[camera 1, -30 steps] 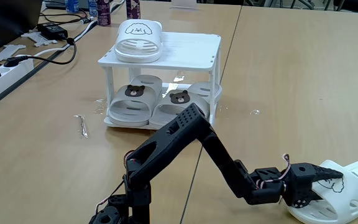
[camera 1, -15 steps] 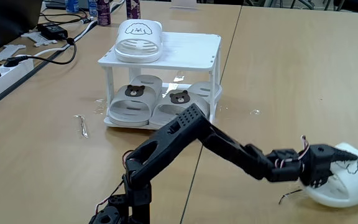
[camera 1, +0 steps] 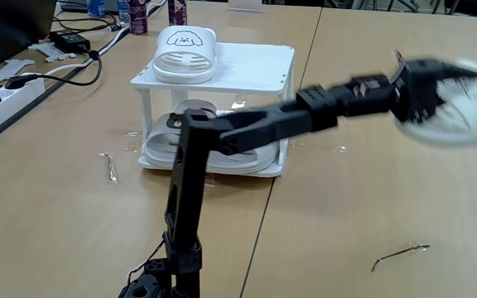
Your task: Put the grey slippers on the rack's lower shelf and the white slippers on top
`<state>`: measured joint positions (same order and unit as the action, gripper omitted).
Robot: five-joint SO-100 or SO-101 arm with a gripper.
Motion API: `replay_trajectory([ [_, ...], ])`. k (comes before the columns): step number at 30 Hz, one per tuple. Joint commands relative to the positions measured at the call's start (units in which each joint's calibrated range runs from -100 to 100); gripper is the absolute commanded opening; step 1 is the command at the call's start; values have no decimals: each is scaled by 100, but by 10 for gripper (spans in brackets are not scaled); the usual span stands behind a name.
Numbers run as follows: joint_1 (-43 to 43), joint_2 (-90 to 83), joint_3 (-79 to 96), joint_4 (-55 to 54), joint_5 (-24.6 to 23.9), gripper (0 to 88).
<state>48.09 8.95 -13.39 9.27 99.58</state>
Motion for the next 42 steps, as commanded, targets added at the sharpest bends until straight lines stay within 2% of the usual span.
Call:
replay_trajectory([
  [1, -335, -1892, -587, 574, 42, 7],
  [7, -1371, -2801, -560, 1126, 42, 7],
  [13, -3033, -2817, -560, 1118, 42, 7],
  [17, -3847, -2607, -542, 1109, 42, 7],
  [24, -4233, -1631, -650, 1014, 42, 7],
  [28, -4274, -621, -1363, 221, 42, 7],
  [36, -4669, 1188, -2960, 195, 42, 7],
  [42, -4858, 1970, -3140, 195, 42, 7],
])
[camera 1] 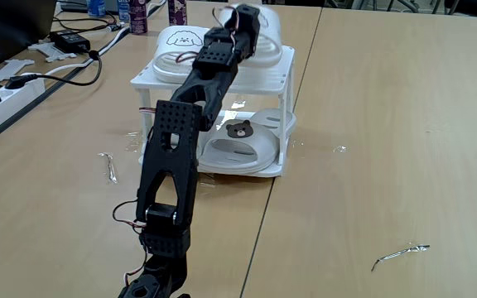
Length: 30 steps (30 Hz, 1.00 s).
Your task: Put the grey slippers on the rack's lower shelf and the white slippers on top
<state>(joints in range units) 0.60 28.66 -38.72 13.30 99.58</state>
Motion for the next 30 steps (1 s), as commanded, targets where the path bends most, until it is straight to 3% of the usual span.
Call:
replay_trajectory([
  [1, -142, 49, -607, -209, 42, 7],
  [9, -249, 134, -390, -209, 42, 13],
  [15, -266, 49, -390, -200, 42, 266],
  [30, -208, -2163, 2307, -209, 42, 267],
])
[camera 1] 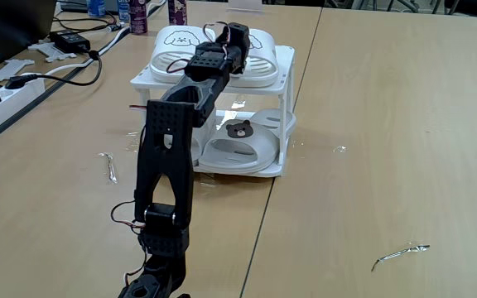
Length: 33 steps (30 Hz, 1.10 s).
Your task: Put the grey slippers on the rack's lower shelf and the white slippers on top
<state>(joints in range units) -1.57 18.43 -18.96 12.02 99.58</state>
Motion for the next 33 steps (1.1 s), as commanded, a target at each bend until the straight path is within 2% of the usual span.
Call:
replay_trajectory([
  [1, 9, -1402, 682, -89, 42, 267],
  [9, 9, -3404, 3154, -606, 42, 262],
  [10, 9, -3682, 3335, -606, 42, 228],
  [13, 92, -4397, 3677, -1029, 42, 17],
  [14, 116, -4599, 3813, -1331, 42, 6],
  [16, 133, -5011, 4165, -2168, 42, 10],
  [26, 83, -5634, 6393, -9916, 42, 6],
  [29, 116, -6298, 7124, -11038, 42, 6],
  [33, 75, -8208, 8684, -11115, 42, 6],
])
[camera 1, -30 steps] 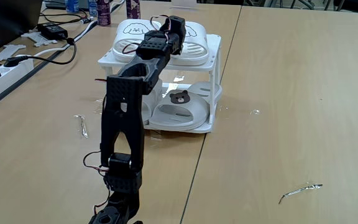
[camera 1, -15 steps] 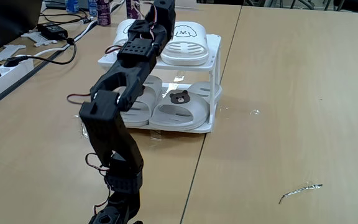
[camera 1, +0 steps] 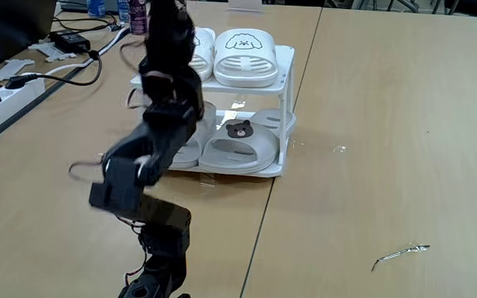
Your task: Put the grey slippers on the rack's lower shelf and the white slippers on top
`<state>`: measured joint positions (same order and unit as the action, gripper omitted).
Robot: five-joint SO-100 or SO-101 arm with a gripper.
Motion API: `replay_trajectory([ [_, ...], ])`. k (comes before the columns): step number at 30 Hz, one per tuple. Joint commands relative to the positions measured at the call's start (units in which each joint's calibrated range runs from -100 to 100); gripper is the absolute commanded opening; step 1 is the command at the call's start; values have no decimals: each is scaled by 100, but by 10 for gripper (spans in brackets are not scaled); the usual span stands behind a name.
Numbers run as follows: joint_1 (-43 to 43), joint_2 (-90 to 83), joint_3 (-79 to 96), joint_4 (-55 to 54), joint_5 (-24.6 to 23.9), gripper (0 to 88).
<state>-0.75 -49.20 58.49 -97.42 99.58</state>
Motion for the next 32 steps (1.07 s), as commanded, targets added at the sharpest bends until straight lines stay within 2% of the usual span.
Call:
replay_trajectory([
  [1, 1, -1967, 1354, -171, 42, 6],
  [8, -114, -4576, 3989, -163, 42, 6],
  [10, -188, -4979, 4115, -171, 42, 6],
  [32, -147, -4988, 4115, -214, 42, 6],
])
